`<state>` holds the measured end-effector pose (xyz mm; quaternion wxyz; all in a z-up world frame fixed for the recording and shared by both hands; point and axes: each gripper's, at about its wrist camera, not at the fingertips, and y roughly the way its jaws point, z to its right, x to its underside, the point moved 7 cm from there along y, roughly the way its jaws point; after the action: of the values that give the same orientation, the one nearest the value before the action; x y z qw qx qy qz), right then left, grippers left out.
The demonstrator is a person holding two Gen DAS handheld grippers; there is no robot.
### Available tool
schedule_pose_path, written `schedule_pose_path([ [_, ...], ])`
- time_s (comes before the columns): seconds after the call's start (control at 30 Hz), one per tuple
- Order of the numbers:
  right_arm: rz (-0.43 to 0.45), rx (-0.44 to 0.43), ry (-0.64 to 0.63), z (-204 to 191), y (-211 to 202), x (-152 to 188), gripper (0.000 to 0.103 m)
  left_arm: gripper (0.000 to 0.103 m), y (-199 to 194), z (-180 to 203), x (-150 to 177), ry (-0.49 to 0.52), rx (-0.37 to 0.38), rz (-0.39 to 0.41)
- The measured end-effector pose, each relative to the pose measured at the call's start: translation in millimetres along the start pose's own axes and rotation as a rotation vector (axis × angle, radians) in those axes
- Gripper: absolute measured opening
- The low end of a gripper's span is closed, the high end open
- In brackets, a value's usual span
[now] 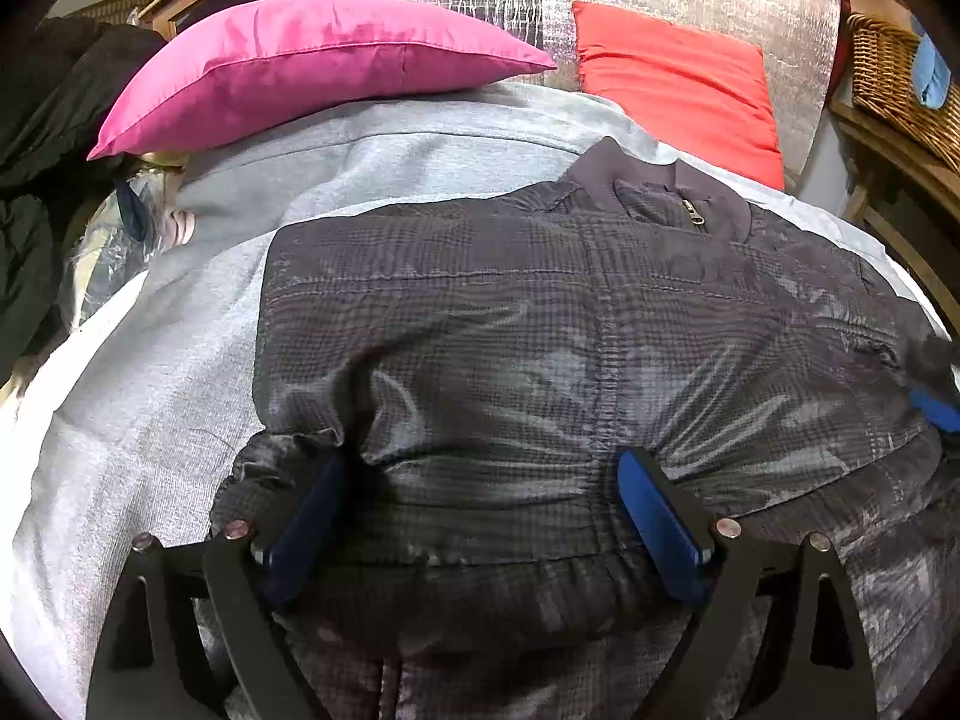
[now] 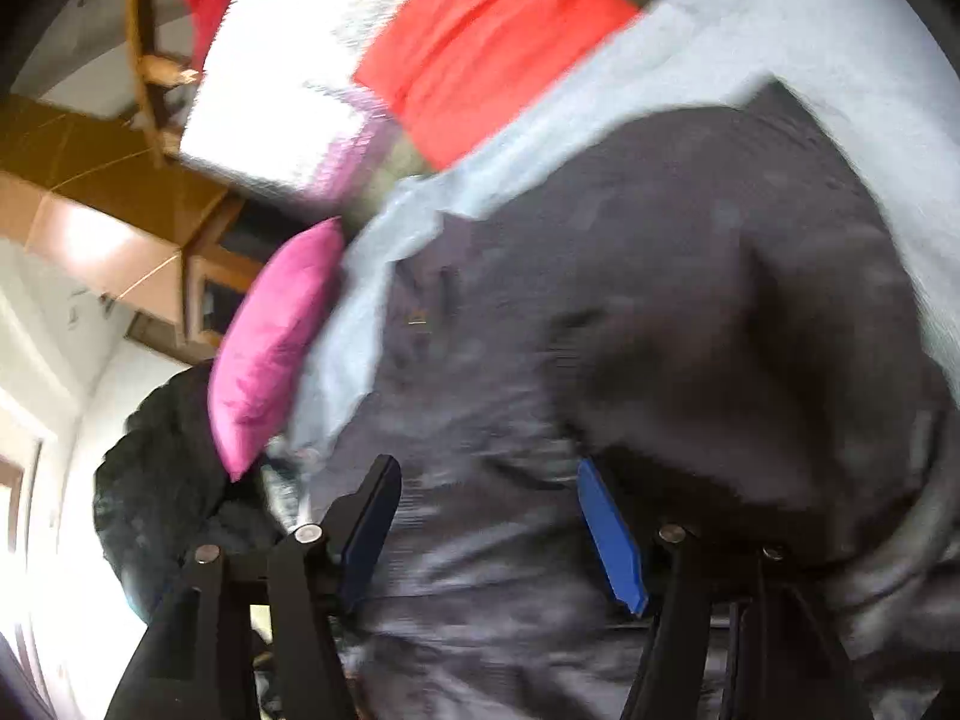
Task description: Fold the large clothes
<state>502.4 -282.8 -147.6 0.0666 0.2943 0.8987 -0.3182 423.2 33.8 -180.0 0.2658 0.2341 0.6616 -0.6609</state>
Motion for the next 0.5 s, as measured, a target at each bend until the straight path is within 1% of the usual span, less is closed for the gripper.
schedule_pose_path([
  [0.03,0.007,0.001,0.02,10,0,2,0.049,0.093,0,0,0,-0.002,0.002,-0.001],
  [0.1,0.017,0.021,0.022,10,-1,1,0.048,0.093,1,-1,-1,-0.007,0.003,-0.003],
  [0.13,0.015,0.024,0.016,8,-2,0,0.05,0.094,1,-1,-1,-0.008,0.001,-0.004],
  [0.17,0.013,0.021,0.012,6,-5,-1,0.054,0.094,1,-2,-2,-0.009,0.001,-0.005],
  [0.23,0.019,0.013,0.004,1,-15,1,0.059,0.094,-1,-3,-3,-0.015,0.007,-0.01],
  [0.3,0.019,0.032,-0.005,0,-25,6,0.059,0.094,-11,-6,-5,-0.028,0.003,-0.023],
  [0.37,0.024,0.047,-0.011,2,-39,10,0.067,0.094,-22,-9,-7,-0.064,0.016,-0.023],
  [0.43,0.032,0.057,-0.013,6,-53,13,0.067,0.094,-38,-11,-11,-0.117,0.044,-0.001],
  [0.5,0.045,0.044,-0.013,2,-61,10,0.067,0.094,-47,-4,-19,-0.133,0.066,0.019],
])
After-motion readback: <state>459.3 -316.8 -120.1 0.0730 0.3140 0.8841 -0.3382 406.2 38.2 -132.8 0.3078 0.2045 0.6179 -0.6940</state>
